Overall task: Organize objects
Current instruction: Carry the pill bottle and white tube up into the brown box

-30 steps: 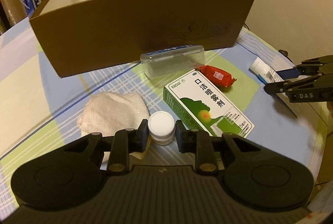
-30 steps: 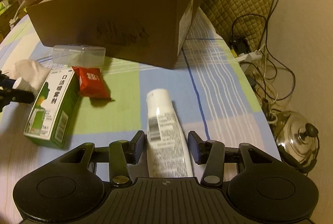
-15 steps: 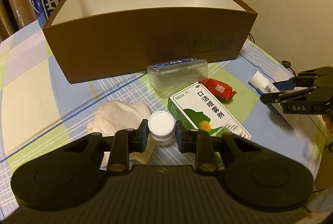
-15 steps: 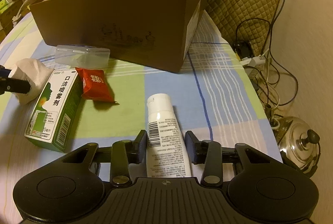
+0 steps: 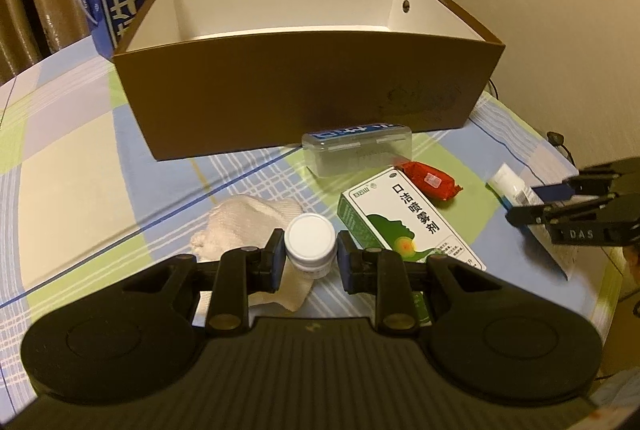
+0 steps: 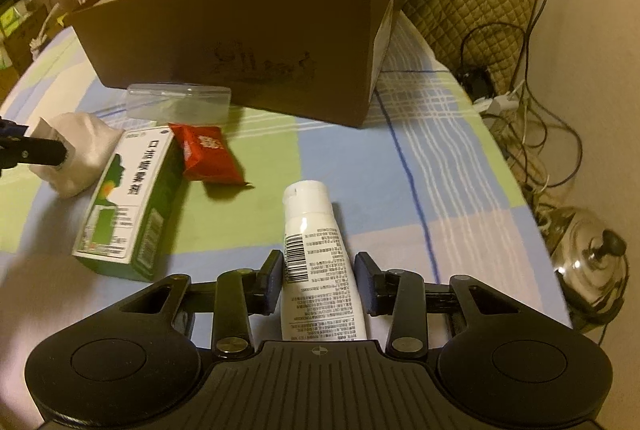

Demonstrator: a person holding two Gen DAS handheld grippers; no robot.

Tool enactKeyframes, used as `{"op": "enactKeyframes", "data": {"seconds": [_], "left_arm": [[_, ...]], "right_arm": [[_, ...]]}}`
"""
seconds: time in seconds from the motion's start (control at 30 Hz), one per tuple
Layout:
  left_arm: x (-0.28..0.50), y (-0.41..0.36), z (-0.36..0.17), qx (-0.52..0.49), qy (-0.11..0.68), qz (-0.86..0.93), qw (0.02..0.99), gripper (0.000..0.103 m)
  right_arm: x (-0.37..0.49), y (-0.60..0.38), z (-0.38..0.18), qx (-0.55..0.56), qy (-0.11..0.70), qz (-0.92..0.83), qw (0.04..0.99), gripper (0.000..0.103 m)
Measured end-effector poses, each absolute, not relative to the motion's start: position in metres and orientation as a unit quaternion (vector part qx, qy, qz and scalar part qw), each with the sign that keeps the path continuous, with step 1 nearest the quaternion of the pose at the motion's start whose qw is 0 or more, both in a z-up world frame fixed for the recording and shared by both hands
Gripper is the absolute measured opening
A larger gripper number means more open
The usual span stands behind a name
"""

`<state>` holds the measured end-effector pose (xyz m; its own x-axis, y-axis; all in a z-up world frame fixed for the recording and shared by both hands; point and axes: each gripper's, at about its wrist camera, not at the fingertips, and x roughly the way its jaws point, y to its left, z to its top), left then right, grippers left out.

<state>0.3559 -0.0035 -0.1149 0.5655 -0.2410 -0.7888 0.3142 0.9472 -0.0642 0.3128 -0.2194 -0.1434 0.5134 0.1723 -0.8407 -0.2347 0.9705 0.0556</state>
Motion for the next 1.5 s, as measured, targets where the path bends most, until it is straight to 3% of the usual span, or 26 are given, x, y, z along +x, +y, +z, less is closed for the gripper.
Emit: {"op": "enactKeyframes", "data": {"seconds": [0.83, 1.5], "left_arm": [[0.365, 0.041, -0.061, 0.014, 0.393, -0.108, 0.913, 0.023], [0.476, 0.013, -0.009, 0.039, 0.353, -0.125, 0.927, 0.023]], "right_arm": [[0.331, -0.221, -0.051, 0.093, 0.385, 0.179, 0.9, 0.036], [0.448, -0.187, 0.012, 0.066, 0.304, 0.23, 0.922, 0.036]]}}
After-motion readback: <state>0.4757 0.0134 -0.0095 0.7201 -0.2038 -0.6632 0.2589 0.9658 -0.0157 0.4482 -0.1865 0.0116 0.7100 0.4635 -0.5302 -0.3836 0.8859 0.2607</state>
